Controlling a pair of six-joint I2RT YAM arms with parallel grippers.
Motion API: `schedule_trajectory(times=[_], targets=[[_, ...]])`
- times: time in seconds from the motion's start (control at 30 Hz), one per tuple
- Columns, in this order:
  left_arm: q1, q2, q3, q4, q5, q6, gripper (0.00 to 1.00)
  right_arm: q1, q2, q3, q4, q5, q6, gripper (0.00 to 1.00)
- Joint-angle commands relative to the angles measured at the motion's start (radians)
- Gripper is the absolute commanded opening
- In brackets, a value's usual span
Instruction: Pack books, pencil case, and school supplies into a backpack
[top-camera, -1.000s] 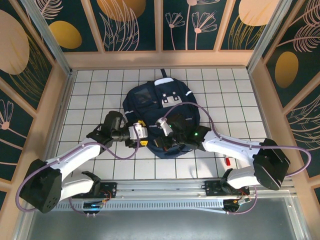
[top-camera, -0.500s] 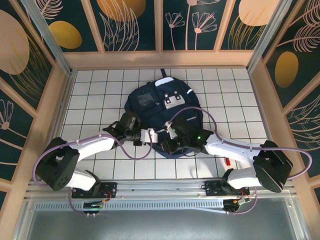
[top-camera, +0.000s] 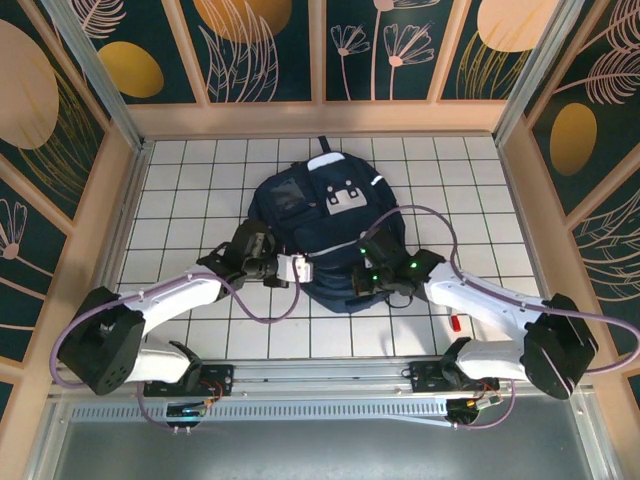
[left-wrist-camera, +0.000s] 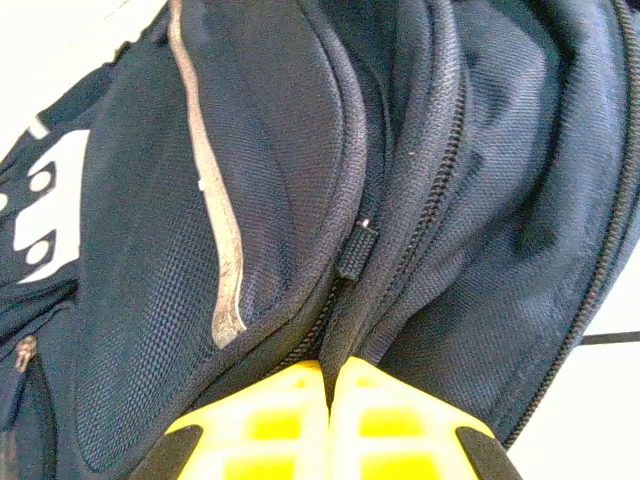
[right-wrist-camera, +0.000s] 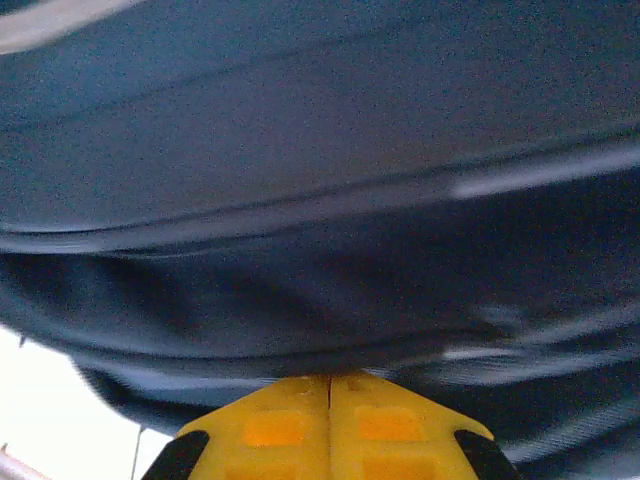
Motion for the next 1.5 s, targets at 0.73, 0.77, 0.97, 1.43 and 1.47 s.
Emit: schedule_trajectory(times=[0.73,0.77,0.97,1.43,1.47], targets=[[-0.043,-0.139,0.062,-0.145,0.184,-0.165,0.62,0.019,0.013,0.111,0.199,-0.329,-0.135,0.00],[-0.069,-0.119,0.066,-0.145,0.154,-0.166,0.62,0.015,0.011,0.108,0.197,-0.328,-0.137,0.00],[-0.155,0.015,0.083,-0.020,-0.032,-0.255,0.58,0.005,-0.001,0.102,0.168,-0.333,-0.126,0.00],[-0.171,-0.029,0.065,0.021,-0.172,-0.203,0.00,-0.036,0.048,0.059,-0.041,-0.044,-0.026,0.00],[-0.170,-0.041,0.059,0.007,-0.160,-0.185,0.00,-0.055,0.071,0.068,-0.078,-0.001,-0.003,0.00]])
